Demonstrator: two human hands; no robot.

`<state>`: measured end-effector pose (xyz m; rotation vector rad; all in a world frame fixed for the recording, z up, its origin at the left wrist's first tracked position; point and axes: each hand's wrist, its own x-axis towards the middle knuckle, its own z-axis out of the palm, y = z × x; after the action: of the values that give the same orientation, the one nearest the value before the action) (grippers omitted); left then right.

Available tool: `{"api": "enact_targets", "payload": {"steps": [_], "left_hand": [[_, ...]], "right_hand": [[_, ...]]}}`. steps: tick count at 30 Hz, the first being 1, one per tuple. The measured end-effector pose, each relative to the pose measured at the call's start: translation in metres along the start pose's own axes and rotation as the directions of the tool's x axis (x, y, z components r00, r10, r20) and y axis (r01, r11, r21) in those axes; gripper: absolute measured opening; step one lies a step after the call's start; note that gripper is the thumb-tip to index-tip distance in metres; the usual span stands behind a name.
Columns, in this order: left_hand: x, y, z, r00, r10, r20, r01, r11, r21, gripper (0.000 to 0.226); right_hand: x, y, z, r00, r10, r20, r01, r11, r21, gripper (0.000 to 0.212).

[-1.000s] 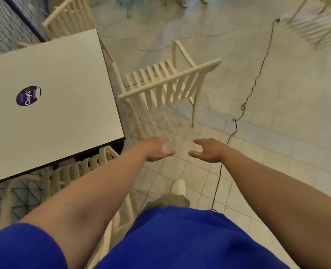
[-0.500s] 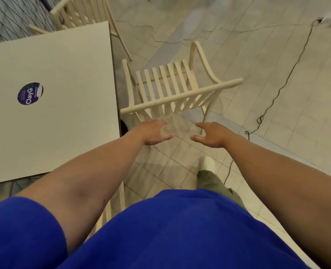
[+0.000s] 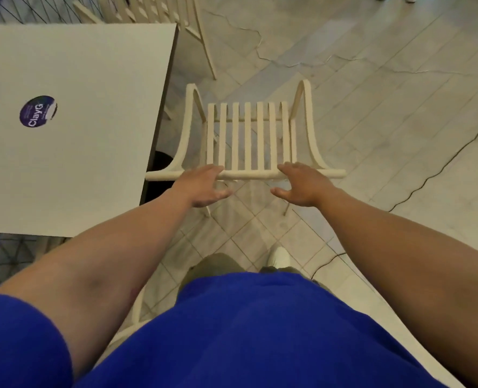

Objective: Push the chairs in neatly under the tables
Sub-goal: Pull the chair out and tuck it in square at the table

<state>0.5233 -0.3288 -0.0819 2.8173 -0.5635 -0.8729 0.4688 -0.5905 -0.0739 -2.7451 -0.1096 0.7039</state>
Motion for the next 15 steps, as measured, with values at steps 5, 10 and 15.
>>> {"api": "enact_targets", "payload": {"steps": [5,10,15], "left_hand": [[0.02,-0.01,0.006,0.995,-0.063,0.077,0.058,0.996,0.064,0.079],[0.043,-0.023,0.005,0.984,-0.082,0.157,0.068,0.994,0.09,0.078],[0.067,-0.038,-0.003,0.954,-0.088,0.287,0.061,0.993,0.101,0.068]], "right_hand": [[0.031,0.014,0.0,0.991,-0.036,0.132,0.047,0.996,-0.08,0.071],[0.064,0.027,0.003,0.962,0.029,0.273,0.008,0.991,-0.132,0.07],[0.085,0.036,0.01,0.929,0.111,0.352,-0.052,0.984,-0.171,0.056]]}}
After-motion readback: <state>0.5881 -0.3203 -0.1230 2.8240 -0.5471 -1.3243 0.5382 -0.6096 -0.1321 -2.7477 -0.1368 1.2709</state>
